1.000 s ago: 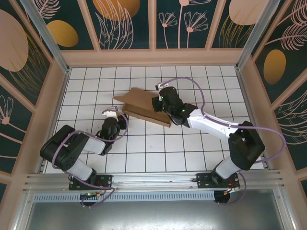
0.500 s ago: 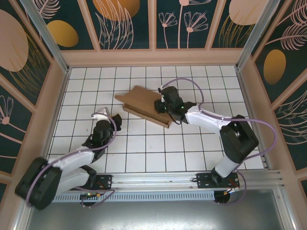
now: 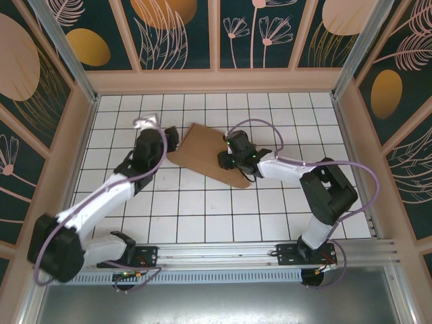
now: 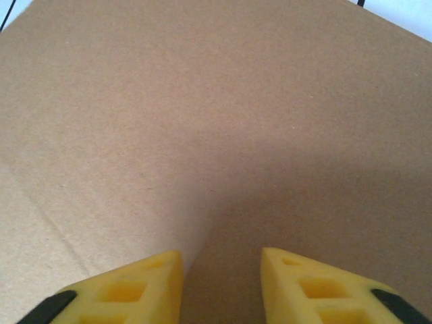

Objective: Fold the paper box

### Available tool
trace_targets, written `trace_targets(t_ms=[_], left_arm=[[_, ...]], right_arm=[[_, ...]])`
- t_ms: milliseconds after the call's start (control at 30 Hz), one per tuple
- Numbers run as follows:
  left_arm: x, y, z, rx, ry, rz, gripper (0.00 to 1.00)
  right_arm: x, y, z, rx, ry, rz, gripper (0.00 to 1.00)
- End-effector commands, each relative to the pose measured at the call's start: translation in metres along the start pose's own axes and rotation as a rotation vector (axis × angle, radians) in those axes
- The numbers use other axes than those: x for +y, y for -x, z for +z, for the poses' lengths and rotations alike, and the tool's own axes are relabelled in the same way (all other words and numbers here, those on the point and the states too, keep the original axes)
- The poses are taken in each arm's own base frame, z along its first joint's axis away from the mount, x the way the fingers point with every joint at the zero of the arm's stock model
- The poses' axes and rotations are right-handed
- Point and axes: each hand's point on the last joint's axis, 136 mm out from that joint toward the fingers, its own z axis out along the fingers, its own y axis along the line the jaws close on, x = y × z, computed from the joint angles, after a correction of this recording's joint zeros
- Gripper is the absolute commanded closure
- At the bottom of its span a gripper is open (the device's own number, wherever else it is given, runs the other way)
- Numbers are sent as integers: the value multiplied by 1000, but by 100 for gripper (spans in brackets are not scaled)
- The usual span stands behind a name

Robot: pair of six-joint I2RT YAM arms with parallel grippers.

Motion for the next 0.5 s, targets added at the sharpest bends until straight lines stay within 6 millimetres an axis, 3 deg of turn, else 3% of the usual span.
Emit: trace_targets(t_ms=[0, 100, 300, 467], left_arm=[[-28, -23, 31, 199, -68, 195, 37], [-27, -37, 58, 286, -50, 269, 36], [8, -50, 97, 389, -76, 184, 35], [-1, -76, 115, 475, -182, 193, 35]], right_arm=[[-6, 16, -27, -54, 5, 27, 56], [-19, 22, -41, -89, -6, 89, 48], [-57, 16, -54, -134, -72, 234, 32], [-81, -1, -50, -124, -160, 281, 28]])
